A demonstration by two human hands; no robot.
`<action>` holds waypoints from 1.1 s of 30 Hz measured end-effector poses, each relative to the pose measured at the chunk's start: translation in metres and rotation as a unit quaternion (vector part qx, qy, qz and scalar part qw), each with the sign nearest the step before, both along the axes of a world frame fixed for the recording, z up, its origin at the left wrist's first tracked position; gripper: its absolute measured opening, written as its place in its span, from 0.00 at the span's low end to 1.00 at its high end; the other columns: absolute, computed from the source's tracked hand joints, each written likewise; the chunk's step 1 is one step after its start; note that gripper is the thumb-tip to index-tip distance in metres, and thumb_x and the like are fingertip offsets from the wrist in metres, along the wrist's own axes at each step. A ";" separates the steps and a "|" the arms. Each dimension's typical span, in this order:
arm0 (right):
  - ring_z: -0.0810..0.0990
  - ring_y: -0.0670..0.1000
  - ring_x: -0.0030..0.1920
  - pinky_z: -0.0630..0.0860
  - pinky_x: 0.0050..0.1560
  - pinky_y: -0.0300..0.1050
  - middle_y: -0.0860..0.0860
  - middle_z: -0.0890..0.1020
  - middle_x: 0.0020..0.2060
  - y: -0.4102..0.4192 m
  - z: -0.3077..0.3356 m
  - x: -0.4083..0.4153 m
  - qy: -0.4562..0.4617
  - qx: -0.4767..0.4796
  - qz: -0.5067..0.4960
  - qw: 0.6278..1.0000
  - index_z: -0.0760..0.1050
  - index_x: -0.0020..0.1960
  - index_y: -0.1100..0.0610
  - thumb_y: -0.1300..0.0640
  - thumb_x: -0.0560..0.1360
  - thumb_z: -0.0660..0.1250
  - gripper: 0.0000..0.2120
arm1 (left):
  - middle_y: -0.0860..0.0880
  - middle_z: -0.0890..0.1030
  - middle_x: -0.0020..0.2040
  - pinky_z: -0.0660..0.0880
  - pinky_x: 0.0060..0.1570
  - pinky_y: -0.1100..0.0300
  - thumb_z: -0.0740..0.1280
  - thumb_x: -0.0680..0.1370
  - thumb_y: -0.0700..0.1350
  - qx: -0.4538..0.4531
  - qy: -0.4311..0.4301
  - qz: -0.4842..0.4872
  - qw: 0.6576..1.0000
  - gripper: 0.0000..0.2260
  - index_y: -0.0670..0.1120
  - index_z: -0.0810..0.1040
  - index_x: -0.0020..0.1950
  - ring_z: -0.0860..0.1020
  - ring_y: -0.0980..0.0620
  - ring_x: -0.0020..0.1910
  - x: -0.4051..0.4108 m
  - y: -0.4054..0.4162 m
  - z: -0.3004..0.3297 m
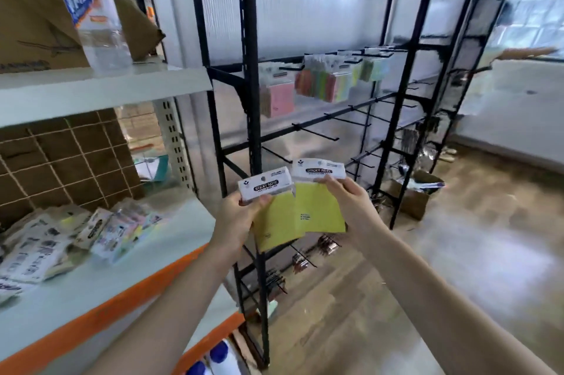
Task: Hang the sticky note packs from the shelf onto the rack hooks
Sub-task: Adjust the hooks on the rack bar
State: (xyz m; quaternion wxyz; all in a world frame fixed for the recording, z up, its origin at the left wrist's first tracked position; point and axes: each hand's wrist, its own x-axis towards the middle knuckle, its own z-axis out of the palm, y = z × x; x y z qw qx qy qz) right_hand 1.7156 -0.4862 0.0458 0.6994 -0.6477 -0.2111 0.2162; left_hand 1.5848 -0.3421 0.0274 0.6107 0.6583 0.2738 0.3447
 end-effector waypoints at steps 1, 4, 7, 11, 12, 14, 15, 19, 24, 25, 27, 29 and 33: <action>0.76 0.59 0.46 0.74 0.51 0.59 0.55 0.78 0.43 -0.009 0.001 0.007 -0.001 0.002 -0.011 1.000 0.80 0.46 0.52 0.47 0.78 0.65 0.10 | 0.54 0.82 0.46 0.74 0.42 0.64 0.72 0.73 0.45 0.002 -0.004 -0.006 1.000 0.06 0.51 0.78 0.48 0.79 0.58 0.45 0.011 -0.009 0.002; 0.77 0.58 0.45 0.76 0.49 0.62 0.52 0.79 0.38 -0.033 0.004 0.026 0.029 0.022 -0.017 0.999 0.79 0.43 0.53 0.50 0.78 0.66 0.09 | 0.53 0.82 0.46 0.75 0.46 0.58 0.74 0.72 0.48 0.003 0.000 -0.003 1.000 0.06 0.52 0.78 0.45 0.79 0.53 0.45 0.042 -0.030 0.007; 0.77 0.57 0.41 0.75 0.47 0.68 0.50 0.79 0.33 -0.051 0.005 0.046 0.026 0.021 -0.002 0.999 0.79 0.43 0.57 0.53 0.77 0.67 0.08 | 0.52 0.81 0.43 0.75 0.42 0.57 0.74 0.72 0.49 -0.008 -0.009 -0.025 1.000 0.06 0.51 0.78 0.43 0.78 0.52 0.43 0.069 -0.044 0.013; 0.78 0.49 0.32 0.76 0.37 0.52 0.48 0.79 0.30 -0.063 0.005 0.077 0.012 -0.002 -0.046 0.999 0.79 0.42 0.56 0.52 0.76 0.68 0.08 | 0.48 0.81 0.46 0.77 0.48 0.50 0.73 0.71 0.49 -0.017 -0.011 -0.061 0.998 0.08 0.49 0.78 0.46 0.79 0.47 0.45 0.108 -0.056 0.018; 0.78 0.48 0.31 0.75 0.36 0.49 0.46 0.79 0.29 -0.064 0.004 0.085 -0.001 -0.012 -0.057 0.998 0.79 0.41 0.55 0.52 0.76 0.68 0.08 | 0.47 0.81 0.46 0.77 0.48 0.50 0.73 0.72 0.49 -0.018 -0.013 -0.071 0.997 0.08 0.49 0.78 0.46 0.79 0.47 0.45 0.118 -0.058 0.019; 0.78 0.48 0.33 0.75 0.37 0.47 0.44 0.81 0.29 -0.064 0.004 0.102 -0.025 -0.023 -0.072 0.997 0.79 0.42 0.54 0.51 0.77 0.68 0.09 | 0.46 0.82 0.46 0.77 0.46 0.52 0.73 0.72 0.49 -0.022 -0.021 -0.092 0.995 0.08 0.48 0.78 0.48 0.79 0.49 0.42 0.139 -0.061 0.021; 0.79 0.47 0.33 0.75 0.37 0.46 0.44 0.81 0.30 -0.062 0.004 0.112 -0.037 -0.027 -0.077 0.996 0.80 0.42 0.54 0.50 0.77 0.68 0.09 | 0.45 0.82 0.45 0.77 0.43 0.53 0.73 0.72 0.48 -0.026 -0.029 -0.103 0.994 0.09 0.47 0.79 0.48 0.79 0.50 0.40 0.149 -0.062 0.022; 0.78 0.49 0.36 0.74 0.38 0.47 0.48 0.81 0.34 -0.049 0.012 0.154 -0.063 -0.036 -0.096 0.993 0.83 0.38 0.48 0.46 0.76 0.68 0.11 | 0.47 0.83 0.44 0.77 0.39 0.58 0.71 0.73 0.47 -0.035 -0.048 -0.141 0.988 0.07 0.47 0.78 0.47 0.81 0.51 0.40 0.196 -0.053 0.029; 0.77 0.47 0.33 0.73 0.36 0.45 0.45 0.79 0.30 -0.019 0.028 0.216 -0.092 -0.030 -0.110 0.989 0.82 0.36 0.45 0.46 0.75 0.69 0.10 | 0.51 0.84 0.42 0.77 0.34 0.63 0.70 0.74 0.49 -0.046 -0.066 -0.163 0.983 0.04 0.51 0.78 0.45 0.82 0.58 0.36 0.259 -0.024 0.040; 0.77 0.46 0.32 0.72 0.35 0.43 0.44 0.80 0.30 -0.012 0.031 0.228 -0.096 -0.029 -0.106 0.989 0.82 0.36 0.45 0.47 0.75 0.69 0.10 | 0.54 0.84 0.40 0.78 0.39 0.59 0.70 0.74 0.49 -0.041 -0.065 -0.159 0.984 0.04 0.53 0.76 0.43 0.82 0.59 0.37 0.270 -0.018 0.043; 0.76 0.47 0.32 0.71 0.35 0.43 0.45 0.79 0.30 0.001 0.037 0.251 -0.102 -0.031 -0.098 0.989 0.82 0.35 0.46 0.48 0.75 0.70 0.10 | 0.58 0.84 0.37 0.79 0.46 0.50 0.69 0.75 0.50 -0.035 -0.063 -0.151 0.986 0.06 0.54 0.74 0.40 0.82 0.59 0.37 0.291 -0.003 0.046; 0.75 0.48 0.33 0.70 0.35 0.43 0.46 0.79 0.30 0.013 0.040 0.271 -0.105 -0.030 -0.087 0.990 0.82 0.34 0.47 0.49 0.75 0.70 0.10 | 0.52 0.84 0.40 0.79 0.50 0.45 0.69 0.76 0.50 -0.019 -0.058 -0.153 0.986 0.06 0.50 0.79 0.41 0.83 0.52 0.41 0.309 0.011 0.050; 0.75 0.52 0.37 0.69 0.40 0.47 0.52 0.78 0.35 0.029 0.041 0.305 -0.106 0.012 -0.083 0.991 0.80 0.38 0.54 0.52 0.75 0.70 0.09 | 0.44 0.84 0.47 0.77 0.55 0.42 0.66 0.78 0.51 -0.005 -0.065 -0.161 0.985 0.08 0.48 0.81 0.49 0.82 0.43 0.48 0.340 0.024 0.058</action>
